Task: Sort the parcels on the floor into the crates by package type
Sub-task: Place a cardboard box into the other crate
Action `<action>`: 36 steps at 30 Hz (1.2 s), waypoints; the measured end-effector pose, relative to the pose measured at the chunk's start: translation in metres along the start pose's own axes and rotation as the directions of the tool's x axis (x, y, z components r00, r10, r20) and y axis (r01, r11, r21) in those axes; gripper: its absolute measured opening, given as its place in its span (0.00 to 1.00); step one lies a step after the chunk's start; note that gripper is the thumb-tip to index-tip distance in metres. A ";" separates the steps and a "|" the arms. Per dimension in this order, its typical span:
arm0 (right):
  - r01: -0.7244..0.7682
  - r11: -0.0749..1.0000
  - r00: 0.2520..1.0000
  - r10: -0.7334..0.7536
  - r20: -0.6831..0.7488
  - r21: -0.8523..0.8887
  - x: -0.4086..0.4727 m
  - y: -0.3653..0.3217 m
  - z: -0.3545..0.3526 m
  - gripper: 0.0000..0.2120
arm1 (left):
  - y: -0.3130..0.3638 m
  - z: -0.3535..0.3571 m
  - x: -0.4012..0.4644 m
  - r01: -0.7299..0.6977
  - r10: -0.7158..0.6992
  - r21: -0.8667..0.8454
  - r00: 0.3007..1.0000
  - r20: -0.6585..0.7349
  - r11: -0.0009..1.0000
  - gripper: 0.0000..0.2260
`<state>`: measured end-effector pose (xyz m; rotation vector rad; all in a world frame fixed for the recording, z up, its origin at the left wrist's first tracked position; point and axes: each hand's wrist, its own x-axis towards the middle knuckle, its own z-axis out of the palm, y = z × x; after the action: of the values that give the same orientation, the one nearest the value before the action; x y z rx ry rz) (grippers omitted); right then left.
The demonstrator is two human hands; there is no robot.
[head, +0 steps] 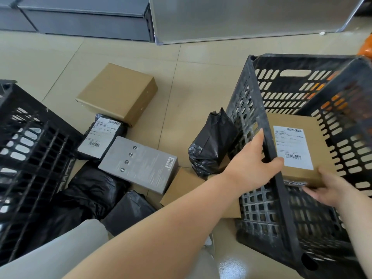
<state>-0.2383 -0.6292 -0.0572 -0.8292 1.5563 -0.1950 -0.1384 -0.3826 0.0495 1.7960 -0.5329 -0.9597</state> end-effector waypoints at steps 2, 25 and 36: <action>-0.061 0.997 0.994 0.065 0.092 -0.051 0.001 0.004 0.000 0.13 | -0.001 -0.001 0.000 -0.008 0.008 -0.016 1.000 -0.004 1.000 0.26; 0.116 0.961 0.984 -0.078 0.157 -0.250 0.002 0.012 0.045 0.26 | 0.008 -0.009 -0.008 -0.019 0.021 -0.078 0.999 0.025 0.997 0.27; 0.409 0.867 0.910 -0.411 0.057 -0.283 -0.122 -0.032 0.094 0.20 | 0.014 -0.040 -0.013 0.135 -0.133 -0.043 0.990 0.038 0.990 0.34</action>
<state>-0.1469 -0.5475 0.0408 -1.3952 1.4145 -0.2810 -0.1130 -0.3569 0.0750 1.7950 -0.4129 -1.0884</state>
